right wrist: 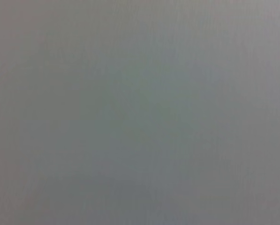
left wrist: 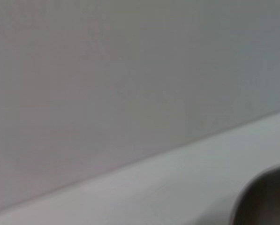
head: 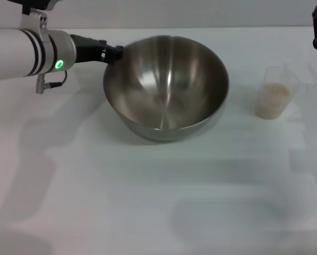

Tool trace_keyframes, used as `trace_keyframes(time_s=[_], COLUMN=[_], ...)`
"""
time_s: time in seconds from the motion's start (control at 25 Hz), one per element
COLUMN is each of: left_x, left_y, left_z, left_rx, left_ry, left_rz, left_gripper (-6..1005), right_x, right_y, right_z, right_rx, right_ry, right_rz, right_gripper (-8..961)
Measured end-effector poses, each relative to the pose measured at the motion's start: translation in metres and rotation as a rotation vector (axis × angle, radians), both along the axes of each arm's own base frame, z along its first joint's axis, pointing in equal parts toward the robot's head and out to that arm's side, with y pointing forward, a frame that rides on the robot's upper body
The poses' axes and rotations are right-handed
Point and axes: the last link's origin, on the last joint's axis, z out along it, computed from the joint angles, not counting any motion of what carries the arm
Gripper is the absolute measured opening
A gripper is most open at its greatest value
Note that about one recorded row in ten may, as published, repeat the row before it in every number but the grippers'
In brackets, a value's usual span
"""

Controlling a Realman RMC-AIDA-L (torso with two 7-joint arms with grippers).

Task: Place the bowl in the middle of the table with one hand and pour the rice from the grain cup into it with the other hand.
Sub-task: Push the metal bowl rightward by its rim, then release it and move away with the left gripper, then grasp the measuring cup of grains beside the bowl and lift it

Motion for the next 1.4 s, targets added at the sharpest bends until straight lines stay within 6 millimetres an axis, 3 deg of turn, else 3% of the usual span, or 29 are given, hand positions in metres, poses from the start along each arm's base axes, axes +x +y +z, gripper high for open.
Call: trace_keyframes(time_s=[0.2,0.32,0.72,0.84,1.04,1.2,1.4], left_x=[-0.004,-0.006,-0.020,-0.021,-0.033,-0.040,-0.043], left_y=[-0.004,-0.004,-0.002,-0.004,-0.020,-0.027,-0.027], left_z=[0.008,0.014,0.027,0.037,0.051,0.055,0.049], left_rx=[0.170,0.303,0.500,0.634,0.869,0.903,0.876], left_ry=[-0.003,-0.002,0.067,0.072,-0.081,-0.185,-0.152], left_rz=[-0.079,-0.136,-0.217,-0.269,-0.315,-0.314,-0.337], left_gripper=[448,527,523,521,520,521,521], right_x=[0.000,-0.001,-0.003,-0.003,-0.005,-0.004,0.006], right_y=[0.000,0.001,0.003,0.004,0.005,0.008,0.010], right_z=[0.000,0.000,0.002,0.002,0.002,0.006,0.009], right_rx=[0.002,0.003,0.006,0.006,0.011,0.038,0.056], right_ry=[-0.003,-0.004,0.004,0.006,0.020,0.070,0.137], right_rz=[0.000,0.003,0.010,0.010,0.012,-0.022,-0.107], right_gripper=[543,543,543,543,544,544,544])
